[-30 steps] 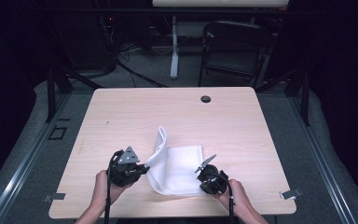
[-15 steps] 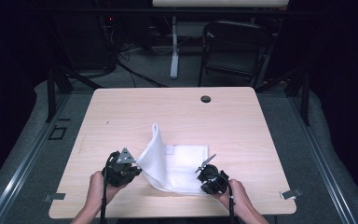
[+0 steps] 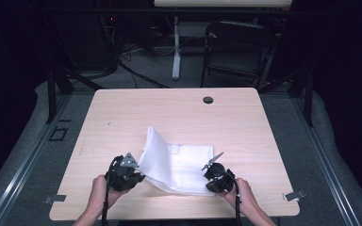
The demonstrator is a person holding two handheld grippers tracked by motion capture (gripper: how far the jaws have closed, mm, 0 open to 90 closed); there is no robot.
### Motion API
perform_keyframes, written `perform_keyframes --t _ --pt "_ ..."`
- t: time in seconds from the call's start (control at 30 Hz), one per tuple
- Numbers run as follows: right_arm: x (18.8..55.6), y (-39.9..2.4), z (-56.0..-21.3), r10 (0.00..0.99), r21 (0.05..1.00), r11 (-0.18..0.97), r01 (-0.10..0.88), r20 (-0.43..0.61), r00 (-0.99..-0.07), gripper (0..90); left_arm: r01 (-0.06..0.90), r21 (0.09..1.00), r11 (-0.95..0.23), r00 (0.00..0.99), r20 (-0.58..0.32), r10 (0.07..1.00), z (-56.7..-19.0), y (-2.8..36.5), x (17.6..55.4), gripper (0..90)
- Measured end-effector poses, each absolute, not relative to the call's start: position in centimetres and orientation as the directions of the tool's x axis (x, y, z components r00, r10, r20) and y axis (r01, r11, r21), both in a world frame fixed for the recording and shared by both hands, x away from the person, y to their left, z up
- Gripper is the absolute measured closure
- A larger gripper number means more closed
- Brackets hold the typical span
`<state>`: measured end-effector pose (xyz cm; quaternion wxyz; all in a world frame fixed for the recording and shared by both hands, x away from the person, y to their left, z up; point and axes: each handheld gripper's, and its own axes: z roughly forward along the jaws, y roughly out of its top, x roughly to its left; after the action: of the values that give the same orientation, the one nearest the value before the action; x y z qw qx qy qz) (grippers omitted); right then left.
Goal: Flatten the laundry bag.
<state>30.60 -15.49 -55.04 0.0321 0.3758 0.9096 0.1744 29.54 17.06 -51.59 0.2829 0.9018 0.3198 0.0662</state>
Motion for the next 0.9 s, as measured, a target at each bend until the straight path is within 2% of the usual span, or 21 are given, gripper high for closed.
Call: perform_keyframes --t 0.2,0.3,0.47,0.53,0.63,0.9 --pt "30.8 -16.5 -55.0 0.706 0.335 0.645 0.687 0.083 -0.704 90.0 0.54 0.518 -0.664 0.81 -0.104 0.578 -51.9 17.1 29.5 84.7" --pt "30.9 -16.8 -55.0 0.707 0.327 0.646 0.689 0.082 -0.702 90.0 0.544 0.535 -0.646 0.813 -0.146 0.564 -51.8 17.3 29.4 79.0" --pt "31.0 -17.2 -55.0 0.71 0.332 0.639 0.694 0.092 -0.698 90.0 0.561 0.526 -0.639 0.805 -0.165 0.57 -51.4 17.8 29.2 57.5" --pt "31.0 -17.2 -55.0 0.712 0.336 0.634 0.696 0.097 -0.695 90.0 0.572 0.515 -0.639 0.796 -0.158 0.584 -51.5 18.2 29.0 54.7" --pt "30.9 -17.3 -55.0 0.714 0.333 0.635 0.697 0.091 -0.695 90.0 0.598 0.507 -0.621 0.772 -0.157 0.615 -51.6 19.1 29.1 42.3" --pt "30.9 -17.5 -55.0 0.716 0.329 0.637 0.698 0.084 -0.693 90.0 0.574 0.562 -0.595 0.771 -0.126 0.624 -50.9 18.9 28.8 26.4"
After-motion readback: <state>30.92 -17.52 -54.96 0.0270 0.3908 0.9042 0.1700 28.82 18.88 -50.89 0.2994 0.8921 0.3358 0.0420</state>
